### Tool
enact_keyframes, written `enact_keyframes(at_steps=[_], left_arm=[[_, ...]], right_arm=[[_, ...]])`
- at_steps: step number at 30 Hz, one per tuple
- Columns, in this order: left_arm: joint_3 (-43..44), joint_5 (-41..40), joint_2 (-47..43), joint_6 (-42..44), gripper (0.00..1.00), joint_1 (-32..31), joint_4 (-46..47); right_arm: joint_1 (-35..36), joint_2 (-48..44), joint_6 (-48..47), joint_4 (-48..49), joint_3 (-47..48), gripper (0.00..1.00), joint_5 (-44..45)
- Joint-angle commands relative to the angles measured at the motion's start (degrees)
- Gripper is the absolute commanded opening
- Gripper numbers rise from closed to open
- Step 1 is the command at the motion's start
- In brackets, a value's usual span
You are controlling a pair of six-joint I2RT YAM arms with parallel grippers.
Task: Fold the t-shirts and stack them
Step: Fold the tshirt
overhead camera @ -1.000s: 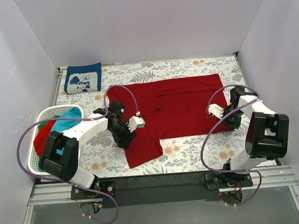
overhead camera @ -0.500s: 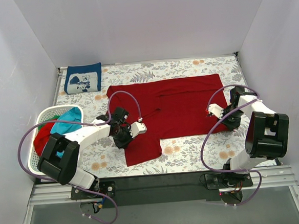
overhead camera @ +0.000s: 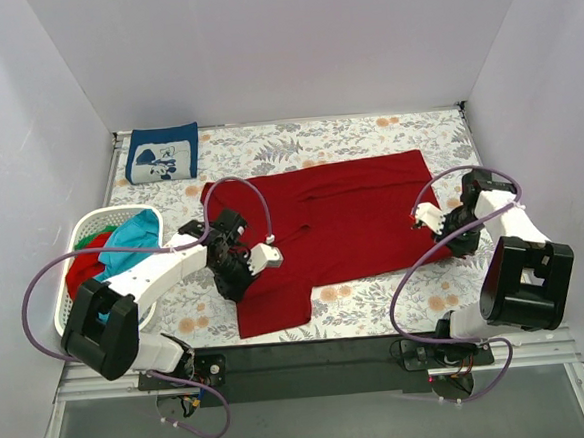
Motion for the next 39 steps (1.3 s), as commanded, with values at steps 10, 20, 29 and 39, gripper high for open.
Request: enact_keyframes(at_steps=[10, 20, 29, 39], left_arm=[[14.9, 5.5, 2.3, 3.1, 0.0, 9.1, -10.0], [25.2, 7.1, 12.0, 2.6, 0.0, 15.3, -8.5], [36.8, 6.3, 22.2, 2.9, 0.0, 17.7, -9.1], [45.5, 4.4, 30.5, 4.2, 0.0, 18.3, -10.0]], right_arm=[[-1.7, 5.2, -0.1, -7.1, 13.8, 0.01, -5.5], [-1.6, 16.2, 0.2, -8.4, 26.4, 0.01, -6.4], [-0.7, 24.6, 0.3, -9.2, 34.9, 0.01, -5.9], [1.4, 30.3, 0.9, -9.0, 39.5, 0.01, -5.4]])
